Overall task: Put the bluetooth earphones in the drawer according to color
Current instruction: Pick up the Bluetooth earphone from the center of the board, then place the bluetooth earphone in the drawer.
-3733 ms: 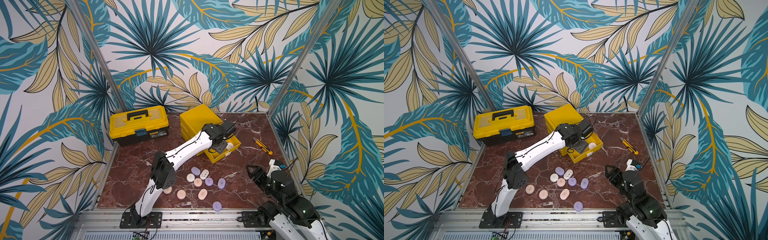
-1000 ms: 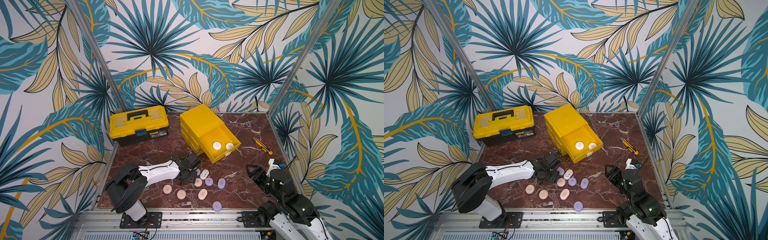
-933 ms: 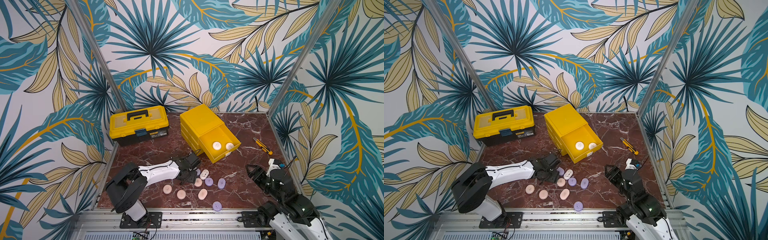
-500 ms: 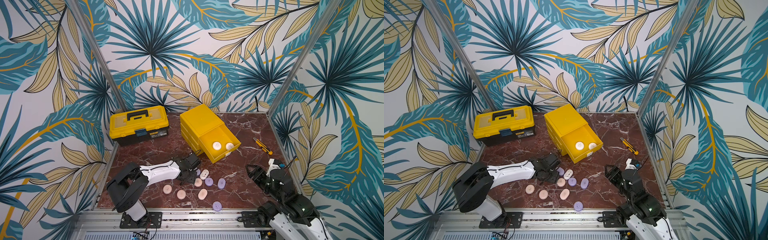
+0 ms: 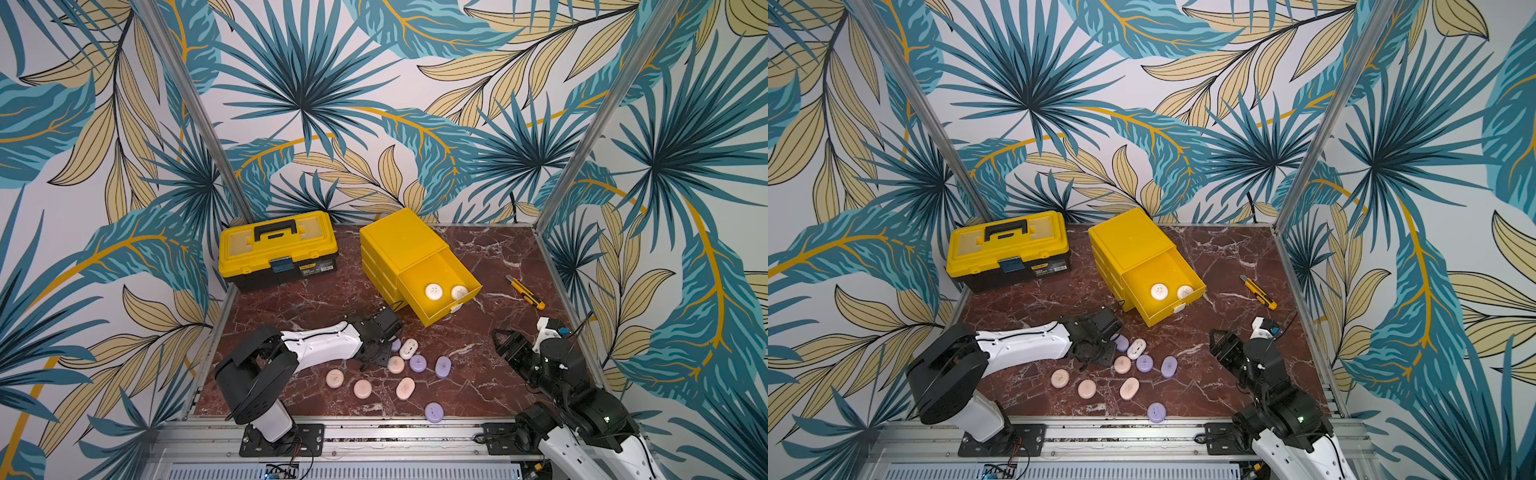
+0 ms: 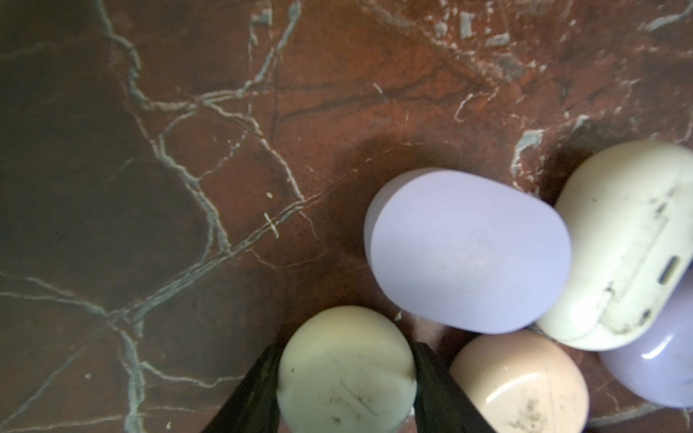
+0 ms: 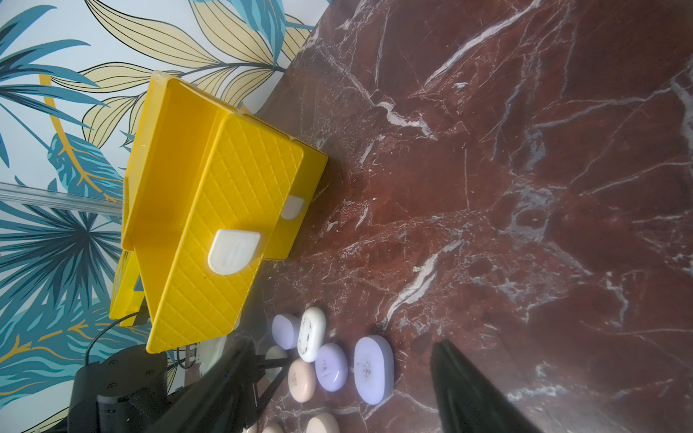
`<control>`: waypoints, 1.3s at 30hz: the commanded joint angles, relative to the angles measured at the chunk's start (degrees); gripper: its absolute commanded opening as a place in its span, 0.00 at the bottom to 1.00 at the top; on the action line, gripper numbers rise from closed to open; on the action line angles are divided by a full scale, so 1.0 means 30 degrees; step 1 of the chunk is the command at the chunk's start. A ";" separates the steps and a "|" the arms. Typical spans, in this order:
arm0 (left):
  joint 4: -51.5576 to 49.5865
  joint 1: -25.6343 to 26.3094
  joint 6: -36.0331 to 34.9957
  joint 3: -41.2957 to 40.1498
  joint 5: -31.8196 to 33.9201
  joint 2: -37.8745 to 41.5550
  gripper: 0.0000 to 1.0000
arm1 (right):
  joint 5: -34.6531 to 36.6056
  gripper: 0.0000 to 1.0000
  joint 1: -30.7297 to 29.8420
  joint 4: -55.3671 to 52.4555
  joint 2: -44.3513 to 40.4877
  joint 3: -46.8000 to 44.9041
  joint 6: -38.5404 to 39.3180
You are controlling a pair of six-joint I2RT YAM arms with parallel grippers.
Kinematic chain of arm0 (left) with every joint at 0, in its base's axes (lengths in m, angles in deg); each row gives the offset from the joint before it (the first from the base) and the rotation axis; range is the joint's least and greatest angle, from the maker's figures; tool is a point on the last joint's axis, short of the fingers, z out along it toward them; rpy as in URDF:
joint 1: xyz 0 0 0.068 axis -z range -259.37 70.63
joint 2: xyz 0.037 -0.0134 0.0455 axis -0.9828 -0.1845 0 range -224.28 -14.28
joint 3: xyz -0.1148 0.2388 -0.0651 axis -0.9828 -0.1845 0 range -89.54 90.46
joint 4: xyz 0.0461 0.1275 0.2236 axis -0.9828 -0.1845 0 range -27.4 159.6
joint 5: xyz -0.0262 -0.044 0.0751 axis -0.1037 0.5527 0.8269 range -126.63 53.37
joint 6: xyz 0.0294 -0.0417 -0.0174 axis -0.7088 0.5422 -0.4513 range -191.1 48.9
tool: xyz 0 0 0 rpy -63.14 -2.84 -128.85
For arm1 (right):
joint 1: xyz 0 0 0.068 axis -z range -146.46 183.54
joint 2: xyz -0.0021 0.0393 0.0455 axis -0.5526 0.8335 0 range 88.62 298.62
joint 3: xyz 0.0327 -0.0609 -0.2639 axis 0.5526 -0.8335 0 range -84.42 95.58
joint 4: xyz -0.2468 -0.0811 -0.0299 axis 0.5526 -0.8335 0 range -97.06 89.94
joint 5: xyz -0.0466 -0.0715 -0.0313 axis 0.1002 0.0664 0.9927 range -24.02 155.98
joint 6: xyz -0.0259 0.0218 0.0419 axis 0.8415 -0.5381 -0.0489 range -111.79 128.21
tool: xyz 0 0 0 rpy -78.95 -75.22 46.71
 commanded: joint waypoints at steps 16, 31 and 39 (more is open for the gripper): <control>-0.7546 0.0749 -0.1231 0.4704 0.2835 0.6458 0.46 | -0.0010 0.79 0.0048 -0.0194 -0.0397 0.0145 0.0142; -0.8246 0.1585 -0.5665 1.7646 0.3897 0.1553 0.45 | 0.0063 0.79 0.0048 -0.0341 -0.1114 -0.0005 0.0099; -0.6994 0.1866 -0.6684 2.1978 0.2494 -0.2899 0.45 | 0.0144 0.79 0.0062 -0.0449 -0.1239 -0.0033 0.0069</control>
